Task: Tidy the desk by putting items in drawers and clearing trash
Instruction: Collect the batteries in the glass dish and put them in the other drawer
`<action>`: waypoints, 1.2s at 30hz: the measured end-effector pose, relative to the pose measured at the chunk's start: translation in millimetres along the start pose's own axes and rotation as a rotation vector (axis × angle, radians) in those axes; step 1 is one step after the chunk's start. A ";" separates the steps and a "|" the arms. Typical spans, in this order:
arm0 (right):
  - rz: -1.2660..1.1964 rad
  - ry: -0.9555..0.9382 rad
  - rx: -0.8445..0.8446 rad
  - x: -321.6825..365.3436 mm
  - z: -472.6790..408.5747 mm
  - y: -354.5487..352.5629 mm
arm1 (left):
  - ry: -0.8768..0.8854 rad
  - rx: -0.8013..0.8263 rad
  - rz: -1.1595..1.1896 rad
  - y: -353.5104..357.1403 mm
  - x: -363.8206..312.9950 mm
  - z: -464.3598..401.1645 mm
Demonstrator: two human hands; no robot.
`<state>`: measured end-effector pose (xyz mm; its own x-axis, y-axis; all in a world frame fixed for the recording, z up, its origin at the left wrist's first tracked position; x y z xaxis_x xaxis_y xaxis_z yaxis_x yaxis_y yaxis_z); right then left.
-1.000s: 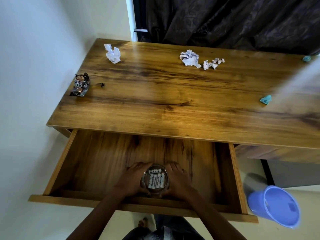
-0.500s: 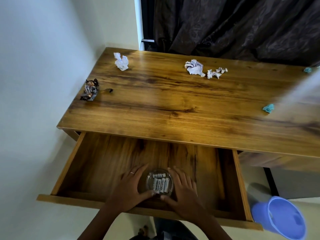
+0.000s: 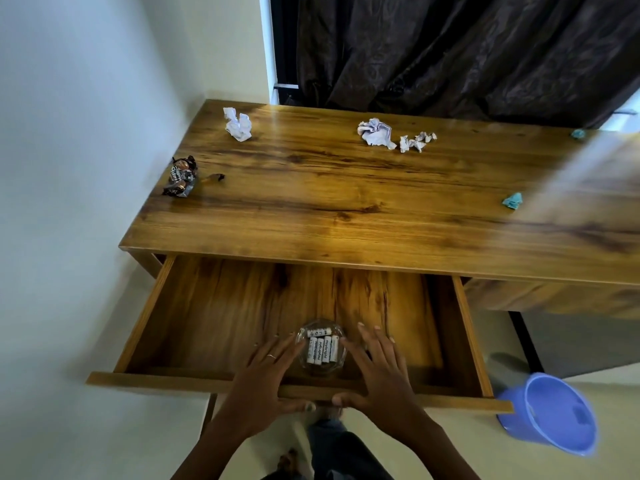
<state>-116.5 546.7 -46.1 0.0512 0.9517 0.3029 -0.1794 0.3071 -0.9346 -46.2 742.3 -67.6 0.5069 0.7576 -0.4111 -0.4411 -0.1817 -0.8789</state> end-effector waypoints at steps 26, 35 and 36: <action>0.386 0.011 -0.402 -15.5 -105.3 -34.2 | 0.009 -0.477 -0.323 -48.6 -10.2 -111.3; 0.375 -0.085 -0.548 -25.6 -139.6 -27.9 | 0.074 -0.543 -0.388 -52.5 -19.2 -154.8; 0.370 -0.094 -0.557 -26.8 -140.5 -27.5 | 0.076 -0.554 -0.385 -51.4 -18.6 -157.1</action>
<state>25.2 513.7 -54.8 -0.0067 0.9979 -0.0641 0.3663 -0.0572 -0.9287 83.3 639.1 -52.8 0.6115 0.7901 -0.0420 0.2155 -0.2173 -0.9520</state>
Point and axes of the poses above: each hand's wrist, its own z-axis away from the middle knuckle, its own y-axis out of the palm, x = y × z, the point moved 3 cm from there along -z, towards the middle knuckle, and after that the axes turned 3 degrees about -y, right-handed, at the moved point
